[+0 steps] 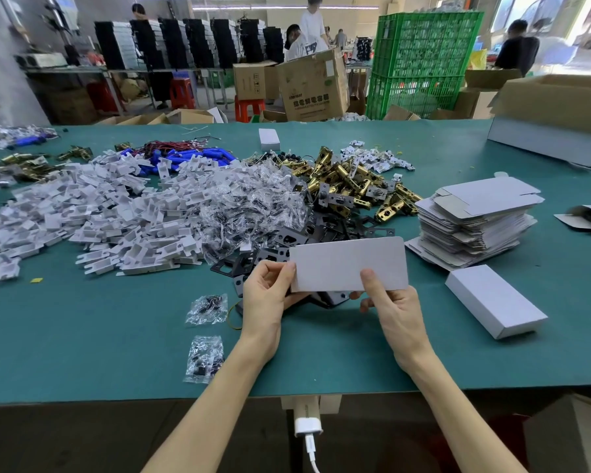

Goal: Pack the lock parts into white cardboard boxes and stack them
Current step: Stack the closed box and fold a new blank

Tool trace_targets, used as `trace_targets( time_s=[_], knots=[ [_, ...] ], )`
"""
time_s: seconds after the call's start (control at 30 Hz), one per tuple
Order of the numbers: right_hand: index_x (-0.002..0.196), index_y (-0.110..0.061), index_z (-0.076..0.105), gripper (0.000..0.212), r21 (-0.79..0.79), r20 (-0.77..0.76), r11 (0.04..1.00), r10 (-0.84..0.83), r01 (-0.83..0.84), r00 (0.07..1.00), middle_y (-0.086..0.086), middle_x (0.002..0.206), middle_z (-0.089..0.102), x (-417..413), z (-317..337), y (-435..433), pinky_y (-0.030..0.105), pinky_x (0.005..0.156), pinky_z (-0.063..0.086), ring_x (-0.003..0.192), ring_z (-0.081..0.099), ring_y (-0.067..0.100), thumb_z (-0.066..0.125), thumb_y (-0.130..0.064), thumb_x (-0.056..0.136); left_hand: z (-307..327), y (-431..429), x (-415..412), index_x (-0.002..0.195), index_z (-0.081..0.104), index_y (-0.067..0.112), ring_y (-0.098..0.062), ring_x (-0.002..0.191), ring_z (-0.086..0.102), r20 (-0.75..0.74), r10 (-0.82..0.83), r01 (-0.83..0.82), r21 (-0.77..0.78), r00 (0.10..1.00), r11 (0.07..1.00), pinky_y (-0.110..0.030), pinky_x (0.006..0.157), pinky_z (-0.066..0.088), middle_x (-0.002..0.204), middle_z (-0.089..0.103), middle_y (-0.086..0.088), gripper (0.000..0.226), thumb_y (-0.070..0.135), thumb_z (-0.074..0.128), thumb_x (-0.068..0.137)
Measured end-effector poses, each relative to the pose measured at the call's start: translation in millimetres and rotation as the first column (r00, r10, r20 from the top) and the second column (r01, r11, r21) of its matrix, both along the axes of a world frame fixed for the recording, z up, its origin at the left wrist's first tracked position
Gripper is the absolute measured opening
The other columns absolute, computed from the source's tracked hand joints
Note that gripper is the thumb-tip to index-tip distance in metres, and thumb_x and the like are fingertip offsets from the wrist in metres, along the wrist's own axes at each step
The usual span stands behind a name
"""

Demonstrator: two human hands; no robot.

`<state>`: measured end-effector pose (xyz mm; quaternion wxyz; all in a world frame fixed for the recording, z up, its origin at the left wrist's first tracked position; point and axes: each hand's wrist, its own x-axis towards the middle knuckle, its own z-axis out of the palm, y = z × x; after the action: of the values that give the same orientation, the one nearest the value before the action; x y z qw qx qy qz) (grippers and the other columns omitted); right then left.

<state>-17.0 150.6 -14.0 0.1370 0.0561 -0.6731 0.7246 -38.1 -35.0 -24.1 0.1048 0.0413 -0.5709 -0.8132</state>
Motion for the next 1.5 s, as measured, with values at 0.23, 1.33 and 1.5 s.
trace_targets(
  time_s=[0.23, 1.33, 1.5],
  knots=[
    [0.108, -0.003, 0.072, 0.036, 0.031, -0.046, 0.999, 0.023, -0.022, 0.999, 0.002, 0.085, 0.074, -0.2, -5.0, 0.7, 0.019, 0.062, 0.050, 0.069, 0.063, 0.009, 0.063, -0.034, 0.092, 2.8, -1.0, 1.3, 0.107, 0.069, 0.004, -0.021, 0.095, 0.072, 0.007, -0.045, 0.044, 0.080, 0.999, 0.996, -0.037, 0.086, 0.064, 0.094, 0.077, -0.009, 0.009, 0.003, 0.065, 0.099],
    [0.116, -0.023, 0.069, 0.033, 0.260, -0.070, 0.953, 0.178, -0.155, 0.982, -0.022, 0.106, 0.073, 4.9, -6.6, -9.4, 0.010, 0.081, 0.049, 0.100, 0.068, 0.001, 0.070, -0.046, 0.092, -1.2, 1.2, -1.4, 0.141, 0.060, 0.006, -0.021, 0.126, 0.066, -0.078, -0.132, 0.129, -0.044, 0.988, 0.991, -0.039, 0.109, 0.052, 0.130, 0.073, -0.006, 0.042, 0.009, 0.064, 0.100],
    [0.150, -0.035, 0.036, 0.089, 0.350, -0.104, 0.934, 0.114, -0.071, 0.988, -0.020, 0.120, 0.062, 4.2, -1.0, -9.9, 0.020, 0.069, 0.053, 0.090, 0.070, 0.013, 0.081, -0.053, 0.076, 1.0, 0.4, -2.2, 0.136, 0.066, 0.011, -0.016, 0.110, 0.071, -0.020, 0.002, -0.002, 0.030, 1.000, 1.000, -0.034, 0.088, 0.060, 0.123, 0.075, -0.003, 0.032, 0.012, 0.059, 0.105]
  ],
)
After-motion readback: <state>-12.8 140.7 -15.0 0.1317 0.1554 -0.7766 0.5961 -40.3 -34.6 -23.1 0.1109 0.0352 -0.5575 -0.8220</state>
